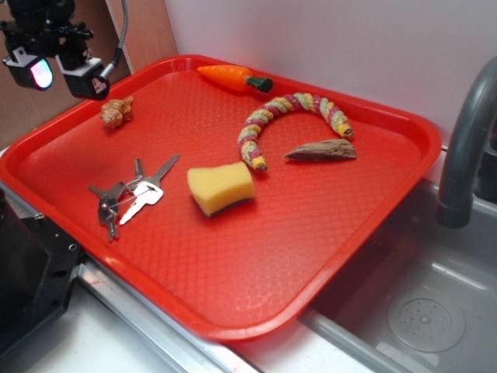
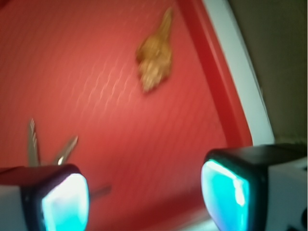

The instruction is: Grab the shell.

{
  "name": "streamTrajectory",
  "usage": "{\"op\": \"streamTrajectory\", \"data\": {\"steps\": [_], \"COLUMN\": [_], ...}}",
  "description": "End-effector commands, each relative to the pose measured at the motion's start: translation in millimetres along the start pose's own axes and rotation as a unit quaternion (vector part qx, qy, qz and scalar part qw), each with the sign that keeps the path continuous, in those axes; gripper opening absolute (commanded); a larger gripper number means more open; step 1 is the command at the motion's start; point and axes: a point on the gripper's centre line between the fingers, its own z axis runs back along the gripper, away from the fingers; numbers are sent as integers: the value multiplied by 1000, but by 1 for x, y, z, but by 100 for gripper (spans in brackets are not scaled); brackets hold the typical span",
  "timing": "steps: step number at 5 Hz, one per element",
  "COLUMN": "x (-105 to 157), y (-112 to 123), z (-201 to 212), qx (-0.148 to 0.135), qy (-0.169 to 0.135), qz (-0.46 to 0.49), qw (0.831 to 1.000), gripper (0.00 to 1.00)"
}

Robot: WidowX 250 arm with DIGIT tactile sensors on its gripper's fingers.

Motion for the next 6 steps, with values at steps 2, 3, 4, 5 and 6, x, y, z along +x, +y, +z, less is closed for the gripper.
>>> {"op": "streamTrajectory", "data": {"steps": [2, 3, 4, 5, 6], "x": [33, 57, 70, 71, 64], "y": [11, 13, 9, 5, 0], "z": [-45, -63, -70, -67, -45], "qx": [-33, -22, -17, -11, -18], "qy": [-31, -12, 3, 20, 53], "qz": [-17, -20, -26, -36, -54], "qw": [999, 999, 1000, 999, 997], "gripper": [100, 100, 0, 0, 0]}}
